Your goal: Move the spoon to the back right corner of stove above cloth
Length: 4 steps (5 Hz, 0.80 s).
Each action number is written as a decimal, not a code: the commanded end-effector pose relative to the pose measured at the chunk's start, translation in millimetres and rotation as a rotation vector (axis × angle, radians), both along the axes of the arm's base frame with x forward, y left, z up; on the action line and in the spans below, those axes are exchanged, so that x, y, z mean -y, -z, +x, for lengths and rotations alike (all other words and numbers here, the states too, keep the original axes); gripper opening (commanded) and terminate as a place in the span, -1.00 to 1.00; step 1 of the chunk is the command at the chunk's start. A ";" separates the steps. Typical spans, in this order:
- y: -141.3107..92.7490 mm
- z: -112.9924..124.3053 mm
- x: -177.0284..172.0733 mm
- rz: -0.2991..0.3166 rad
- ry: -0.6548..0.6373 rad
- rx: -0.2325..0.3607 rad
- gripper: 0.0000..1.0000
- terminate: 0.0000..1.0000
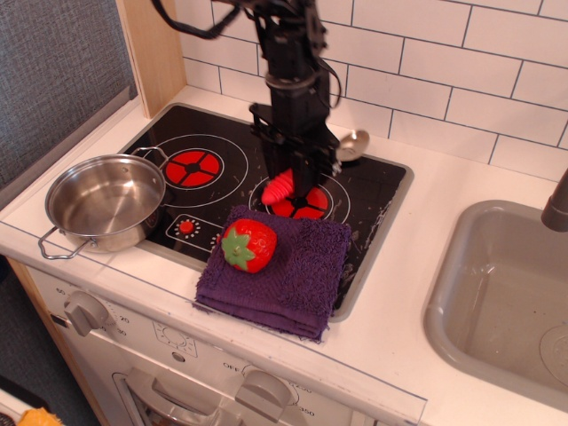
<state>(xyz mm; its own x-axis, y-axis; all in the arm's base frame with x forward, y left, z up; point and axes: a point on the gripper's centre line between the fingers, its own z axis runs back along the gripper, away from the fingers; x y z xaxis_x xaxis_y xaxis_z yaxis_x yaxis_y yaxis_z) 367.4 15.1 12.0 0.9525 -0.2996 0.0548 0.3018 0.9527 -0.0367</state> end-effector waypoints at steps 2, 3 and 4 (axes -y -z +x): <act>-6.3 9.4 23.8 0.110 -0.072 0.019 1.00 -1.00; -11.8 7.7 19.4 0.106 -0.074 0.043 1.00 -1.00; -34.9 -1.0 9.4 0.076 -0.073 0.106 1.00 -1.00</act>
